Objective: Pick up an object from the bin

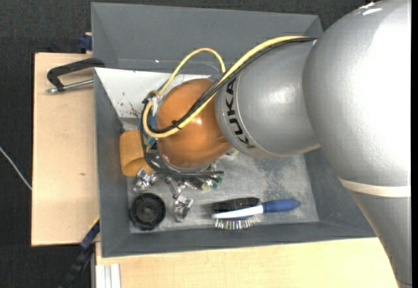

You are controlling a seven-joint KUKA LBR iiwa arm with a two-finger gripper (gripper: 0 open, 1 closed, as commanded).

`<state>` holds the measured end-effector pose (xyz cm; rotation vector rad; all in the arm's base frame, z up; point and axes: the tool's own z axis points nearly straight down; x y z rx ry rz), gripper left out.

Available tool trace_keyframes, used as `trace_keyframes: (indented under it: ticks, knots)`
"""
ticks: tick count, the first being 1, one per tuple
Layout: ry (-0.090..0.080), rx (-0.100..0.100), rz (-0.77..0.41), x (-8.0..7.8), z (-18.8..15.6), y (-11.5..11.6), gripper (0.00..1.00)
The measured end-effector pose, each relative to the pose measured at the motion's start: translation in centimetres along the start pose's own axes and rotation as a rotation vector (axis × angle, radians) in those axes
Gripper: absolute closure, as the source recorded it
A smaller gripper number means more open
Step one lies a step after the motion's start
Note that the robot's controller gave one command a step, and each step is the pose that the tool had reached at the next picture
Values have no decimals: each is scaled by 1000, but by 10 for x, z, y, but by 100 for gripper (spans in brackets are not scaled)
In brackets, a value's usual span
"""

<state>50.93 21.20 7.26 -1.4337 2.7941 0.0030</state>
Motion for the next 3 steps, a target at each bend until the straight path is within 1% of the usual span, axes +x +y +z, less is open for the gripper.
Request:
trace_keyframes:
  ticks: [1,2,3]
  knots:
    - [-3,3,-220,-6,1,25,0]
    - [-8,4,-218,-7,-1,24,100]
    - [-10,9,-280,0,-146,12,100]
